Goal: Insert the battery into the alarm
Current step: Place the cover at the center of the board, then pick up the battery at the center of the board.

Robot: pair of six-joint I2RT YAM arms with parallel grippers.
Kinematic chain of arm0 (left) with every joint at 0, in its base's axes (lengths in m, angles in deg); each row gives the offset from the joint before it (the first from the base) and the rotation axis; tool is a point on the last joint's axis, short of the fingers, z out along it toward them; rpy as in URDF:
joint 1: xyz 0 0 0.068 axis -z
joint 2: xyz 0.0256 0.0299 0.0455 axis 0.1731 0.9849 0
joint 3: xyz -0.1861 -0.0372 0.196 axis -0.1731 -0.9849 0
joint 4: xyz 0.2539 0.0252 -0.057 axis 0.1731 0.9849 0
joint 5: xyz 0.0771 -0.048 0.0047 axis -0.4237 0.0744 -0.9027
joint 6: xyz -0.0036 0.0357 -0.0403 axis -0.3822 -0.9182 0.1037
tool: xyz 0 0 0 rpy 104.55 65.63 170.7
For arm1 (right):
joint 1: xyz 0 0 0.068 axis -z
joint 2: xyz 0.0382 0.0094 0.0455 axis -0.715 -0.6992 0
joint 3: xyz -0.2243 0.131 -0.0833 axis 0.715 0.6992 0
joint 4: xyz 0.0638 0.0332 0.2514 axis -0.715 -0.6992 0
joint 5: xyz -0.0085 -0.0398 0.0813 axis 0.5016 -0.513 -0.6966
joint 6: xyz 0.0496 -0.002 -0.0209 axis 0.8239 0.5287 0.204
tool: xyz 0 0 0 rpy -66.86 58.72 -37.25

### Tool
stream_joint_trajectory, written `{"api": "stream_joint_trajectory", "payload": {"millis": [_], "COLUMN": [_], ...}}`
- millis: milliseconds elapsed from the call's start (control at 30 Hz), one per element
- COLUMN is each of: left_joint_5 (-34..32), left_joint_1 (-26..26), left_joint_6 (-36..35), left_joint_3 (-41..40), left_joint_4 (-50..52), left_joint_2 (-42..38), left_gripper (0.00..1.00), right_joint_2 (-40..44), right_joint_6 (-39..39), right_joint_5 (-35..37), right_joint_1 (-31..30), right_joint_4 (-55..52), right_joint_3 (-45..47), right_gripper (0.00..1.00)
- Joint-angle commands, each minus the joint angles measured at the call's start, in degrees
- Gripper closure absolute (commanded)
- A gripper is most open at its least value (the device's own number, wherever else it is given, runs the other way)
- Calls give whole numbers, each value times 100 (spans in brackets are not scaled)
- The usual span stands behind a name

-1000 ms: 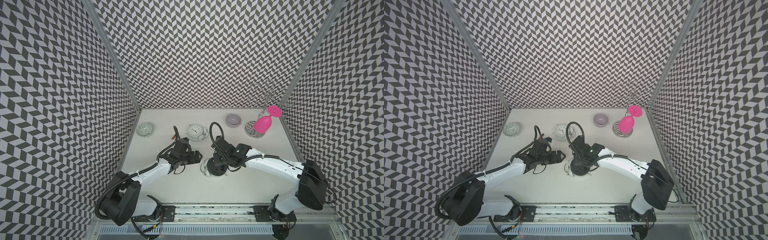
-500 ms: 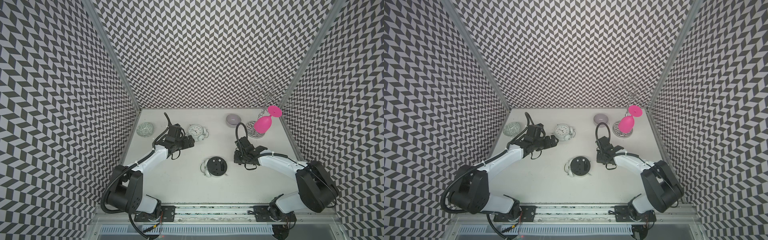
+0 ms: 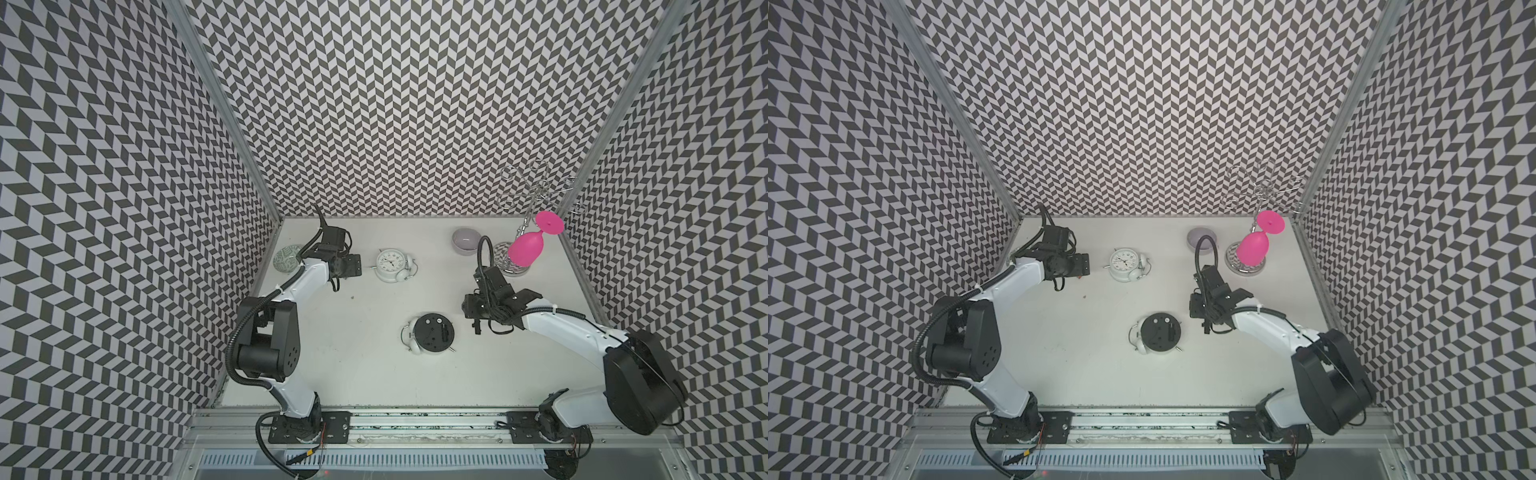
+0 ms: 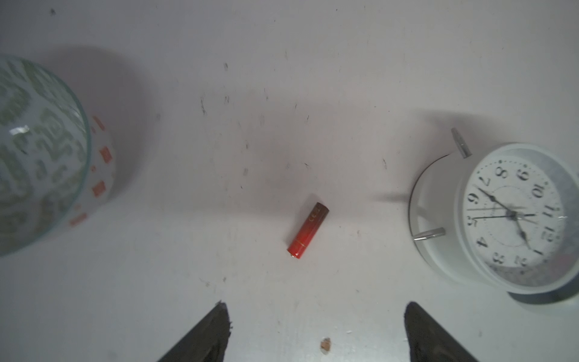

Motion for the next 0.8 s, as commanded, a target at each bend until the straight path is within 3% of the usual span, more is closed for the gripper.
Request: {"api": "stream_joint_trajectory", "payload": {"millis": [0,233,400,767], "left_joint_5": [-618,-664,-693,178], "left_joint_1": [-13,-31,-31,-321], "left_joint_6": [-1105,-2104,-2138,-2096], "left_joint_3": [520,1321,1579,1700], "left_joint_4": [255,558,614,927], "left_joint_2": [519,1539,1885,2217], "left_gripper": [14,24,32,39], "right_joint_2": [320,411,432,344], "right_joint_6": [-190,-412,-435,-435], "right_joint_5": [-426,-383,-325,-319], "right_joint_1": [34,34,54,115], "right_joint_4": [432,446,429,507], "right_joint_3": [-119,-246,-212,-202], "right_gripper": [52,52,52,52]}}
